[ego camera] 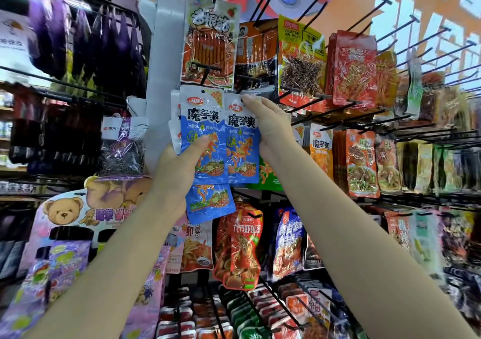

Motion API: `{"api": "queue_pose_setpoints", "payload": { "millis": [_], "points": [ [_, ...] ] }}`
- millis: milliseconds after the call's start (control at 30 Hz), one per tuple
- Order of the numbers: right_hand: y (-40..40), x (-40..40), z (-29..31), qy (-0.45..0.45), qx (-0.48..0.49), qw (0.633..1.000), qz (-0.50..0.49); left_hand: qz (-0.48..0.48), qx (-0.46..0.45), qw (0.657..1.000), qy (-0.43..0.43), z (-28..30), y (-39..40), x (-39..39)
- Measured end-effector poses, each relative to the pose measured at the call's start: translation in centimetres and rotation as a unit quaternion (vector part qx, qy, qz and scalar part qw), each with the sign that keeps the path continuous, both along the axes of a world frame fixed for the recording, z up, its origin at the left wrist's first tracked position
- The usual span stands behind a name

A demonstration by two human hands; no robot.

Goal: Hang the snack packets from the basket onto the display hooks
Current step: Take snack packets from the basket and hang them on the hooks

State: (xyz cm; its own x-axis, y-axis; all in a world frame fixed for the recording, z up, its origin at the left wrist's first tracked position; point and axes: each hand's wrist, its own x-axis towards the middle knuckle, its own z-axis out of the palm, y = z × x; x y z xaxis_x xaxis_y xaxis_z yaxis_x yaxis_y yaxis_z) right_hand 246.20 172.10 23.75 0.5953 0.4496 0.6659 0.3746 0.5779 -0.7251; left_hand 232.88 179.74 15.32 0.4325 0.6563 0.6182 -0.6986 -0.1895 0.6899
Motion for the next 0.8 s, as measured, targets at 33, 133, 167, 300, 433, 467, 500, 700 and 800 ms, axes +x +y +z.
{"api": "queue_pose_setpoints", "payload": {
  "millis": [33, 133, 167, 300, 433, 467, 500, 700, 800],
  "points": [
    [0.0, -0.1, 0.1, 0.007, 0.0, 1.0, 0.004, 0.001, 0.006, 1.0, -0.005, 0.0, -0.1, 0.0],
    [0.0, -0.4, 0.0, 0.024, 0.0, 1.0, 0.004, 0.011, 0.017, 1.0, -0.007, 0.0, 0.0, 0.0],
    [-0.1, -0.5, -0.1, 0.023, -0.006, 1.0, -0.008, 0.008, 0.019, 1.0, -0.002, -0.1, 0.1, 0.0],
    [-0.8, -0.8, -0.7, -0.095, -0.037, 0.982, -0.16, -0.009, 0.026, 0.999, 0.018, -0.3, 0.4, -0.2],
    [-3.2, -1.8, -1.6, -0.255, 0.028, 0.912, -0.319, -0.005, 0.056, 0.998, 0.025, -0.1, 0.2, -0.9],
    [-3.6, -1.8, -1.8, -0.263, 0.029, 0.911, -0.316, -0.007, 0.071, 0.997, 0.029, 0.0, 0.0, -1.2],
    [-3.9, -2.0, -2.1, -0.259, 0.012, 0.923, -0.282, -0.005, 0.087, 0.995, 0.04, 0.1, -0.2, -1.3],
    [-3.9, -2.0, -2.6, -0.19, -0.036, 0.973, -0.125, -0.016, 0.092, 0.992, 0.082, 0.6, -1.0, -0.9],
    [-4.0, -1.1, -2.0, -0.126, -0.017, 0.986, -0.104, -0.012, 0.01, 0.998, 0.064, 0.6, -0.2, -1.0]
  ]
}}
